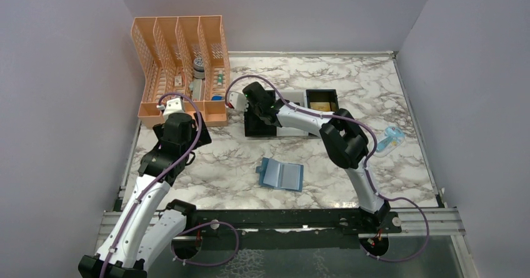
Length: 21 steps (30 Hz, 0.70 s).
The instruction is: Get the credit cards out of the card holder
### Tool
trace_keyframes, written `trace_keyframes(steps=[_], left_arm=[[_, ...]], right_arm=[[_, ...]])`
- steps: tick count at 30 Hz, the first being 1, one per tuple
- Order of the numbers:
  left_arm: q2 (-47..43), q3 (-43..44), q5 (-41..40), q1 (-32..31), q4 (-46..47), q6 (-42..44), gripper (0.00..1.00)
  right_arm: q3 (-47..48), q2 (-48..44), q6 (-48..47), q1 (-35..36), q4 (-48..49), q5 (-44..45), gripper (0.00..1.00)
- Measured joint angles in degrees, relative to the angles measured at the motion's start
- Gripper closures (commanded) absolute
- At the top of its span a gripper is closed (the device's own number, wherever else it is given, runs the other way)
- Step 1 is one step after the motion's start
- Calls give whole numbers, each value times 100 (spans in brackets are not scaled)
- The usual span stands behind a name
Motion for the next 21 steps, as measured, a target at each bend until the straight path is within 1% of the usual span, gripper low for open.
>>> trace_keyframes(steps=[17,21], left_arm=[[127,0,109,0,24,4,1],[131,0,138,0,28,7,1]], right_arm=[[-127,2,-243,0,-76,-444,94],[-245,2,-363,0,-13,-498,86]])
